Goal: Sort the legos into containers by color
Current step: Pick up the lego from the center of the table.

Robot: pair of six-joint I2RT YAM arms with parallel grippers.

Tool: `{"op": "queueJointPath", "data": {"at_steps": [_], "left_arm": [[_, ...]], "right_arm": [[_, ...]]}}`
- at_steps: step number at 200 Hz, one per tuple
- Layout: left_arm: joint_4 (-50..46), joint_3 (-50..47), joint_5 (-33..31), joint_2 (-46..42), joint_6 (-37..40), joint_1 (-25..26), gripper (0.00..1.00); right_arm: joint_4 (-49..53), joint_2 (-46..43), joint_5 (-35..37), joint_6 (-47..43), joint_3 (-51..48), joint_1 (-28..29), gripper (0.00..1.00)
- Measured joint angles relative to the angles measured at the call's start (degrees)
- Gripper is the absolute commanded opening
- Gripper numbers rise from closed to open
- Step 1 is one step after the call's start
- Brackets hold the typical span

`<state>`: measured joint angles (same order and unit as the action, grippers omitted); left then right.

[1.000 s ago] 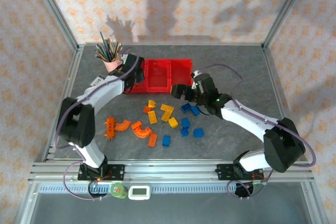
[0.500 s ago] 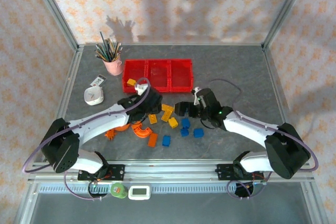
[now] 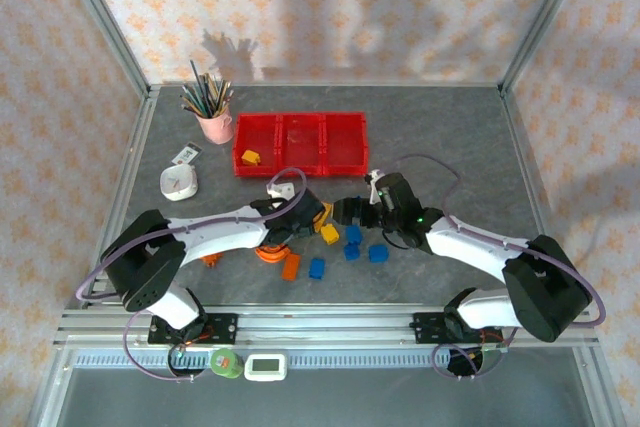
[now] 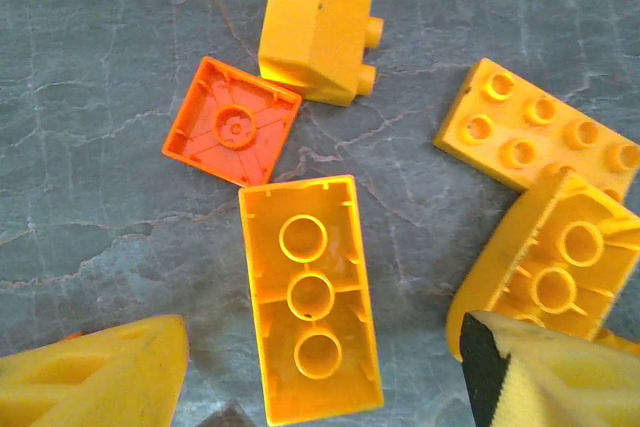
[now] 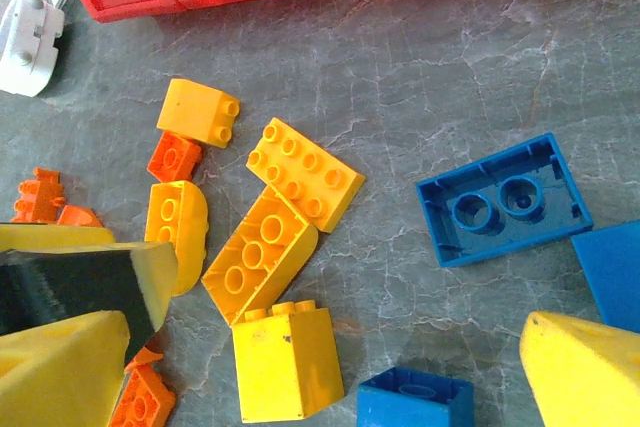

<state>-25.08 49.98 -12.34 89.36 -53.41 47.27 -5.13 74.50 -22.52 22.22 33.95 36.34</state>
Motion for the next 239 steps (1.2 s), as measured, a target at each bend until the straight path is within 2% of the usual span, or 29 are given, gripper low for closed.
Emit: {"op": "queueJointPath", "data": {"at_steps": [43,93,158,188,239], "left_arm": [[1.6,-0.5,-1.2,2.9,-0.7,0.0,0.66],[3.4,-0.5,-2.3,7.1,-0.7,0.2,0.53],[4.0,-0.2,-3.1,7.0,-0.1,0.4,0.29],[5.4,-1.6,-2.7,3.6,0.4,0.4,0.20],[5.7,-2.7,-2.2,-6.4,1.9,0.4,0.19]], "right_arm": [[-0.6,0.1,0.2,0.0,-0.3,0.0,1.00],[-0.5,0.6,0.2,0.0,-0.3,0.0,1.00],[-0.1,0.5,0.5,-0.6,-0.3,0.0,1.00],[1.8,0.5,1.1,-1.4,0.5,0.0,1.00],[4.2,0.2,1.5,-1.5,4.6,0.0,1.00]]}}
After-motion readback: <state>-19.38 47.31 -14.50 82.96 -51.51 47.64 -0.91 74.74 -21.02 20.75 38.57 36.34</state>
